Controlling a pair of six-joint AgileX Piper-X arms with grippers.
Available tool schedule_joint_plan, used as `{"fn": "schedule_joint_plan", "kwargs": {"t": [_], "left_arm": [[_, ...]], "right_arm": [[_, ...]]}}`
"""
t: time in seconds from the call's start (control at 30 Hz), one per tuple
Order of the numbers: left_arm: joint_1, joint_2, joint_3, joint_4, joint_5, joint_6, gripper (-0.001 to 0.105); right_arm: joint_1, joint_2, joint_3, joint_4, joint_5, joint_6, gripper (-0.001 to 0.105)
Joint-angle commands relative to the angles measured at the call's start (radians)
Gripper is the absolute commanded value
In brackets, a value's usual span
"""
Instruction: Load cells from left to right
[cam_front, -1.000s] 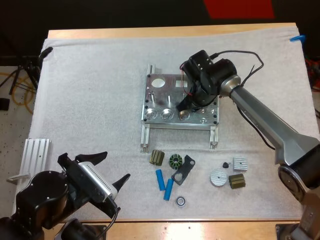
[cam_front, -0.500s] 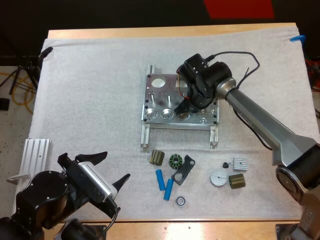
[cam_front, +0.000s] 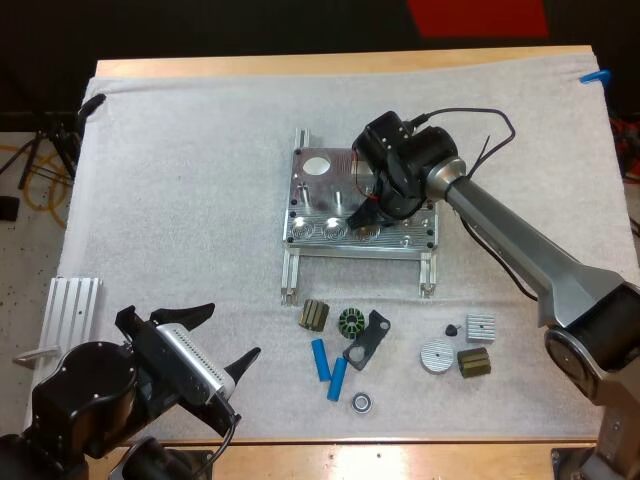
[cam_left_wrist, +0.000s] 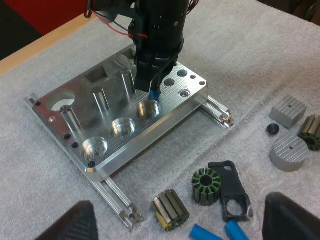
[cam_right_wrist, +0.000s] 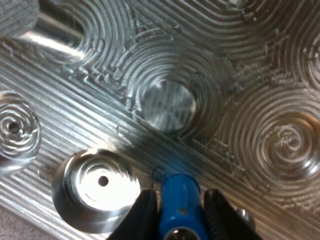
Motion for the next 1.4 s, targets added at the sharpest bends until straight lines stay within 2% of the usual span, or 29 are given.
{"fn": "schedule_joint_plan", "kwargs": {"t": [0.0, 0.23, 0.27, 0.33, 0.37, 0.4, 0.43, 0.5, 0.57, 0.9, 1.13, 1.37], "left_arm": [[-0.001, -0.004, -0.006, -0.003, -0.01, -0.004, 0.067], [-0.001, -0.004, -0.006, -0.003, -0.01, -0.004, 0.067], [-0.001, -0.004, -0.006, -0.003, -0.01, -0.004, 0.067], [-0.001, -0.004, -0.006, -0.003, -0.01, -0.004, 0.067], [-0.001, -0.004, -0.006, -0.003, -0.01, -0.004, 0.067], [-0.001, -0.004, -0.006, -0.003, -0.01, -0.004, 0.067], [-0.001, -0.004, -0.006, -0.003, -0.01, -0.004, 0.067], [-0.001, -0.004, -0.006, -0.003, -0.01, -0.004, 0.067], [-0.001, -0.004, -0.006, -0.003, -0.01, -0.004, 0.067], [-0.001, -0.004, -0.006, -0.003, -0.01, -0.001, 0.067], [-0.001, 0.034, -0.006, -0.003, -0.01, 0.008, 0.067], [-0.001, 0.135, -0.006, -0.022, -0.01, 0.005, 0.067]], "right_arm": [[0.001, 0.016, 0.005, 0.017, 0.005, 0.005, 0.0], [-0.009, 0.032, 0.005, 0.023, -0.007, 0.005, 0.0], [-0.009, 0.032, 0.005, 0.024, -0.007, 0.005, 0.003], [-0.009, 0.029, 0.005, 0.024, -0.007, 0.005, 0.015], [-0.009, 0.029, 0.005, 0.024, -0.007, 0.005, 0.025], [-0.009, 0.026, 0.005, 0.024, -0.007, 0.005, 0.041], [-0.009, 0.023, 0.005, 0.024, -0.012, 0.005, 0.046], [-0.009, 0.013, 0.005, 0.028, -0.015, 0.002, 0.074], [-0.009, -0.001, 0.005, 0.028, -0.015, -0.003, 0.08], [-0.004, -0.174, 0.002, 0.039, -0.015, -0.003, 0.079], [-0.002, -0.298, 0.002, 0.151, -0.038, -0.003, 0.079], [-0.002, -0.44, 0.018, 0.261, -0.038, 0.001, 0.079]]}}
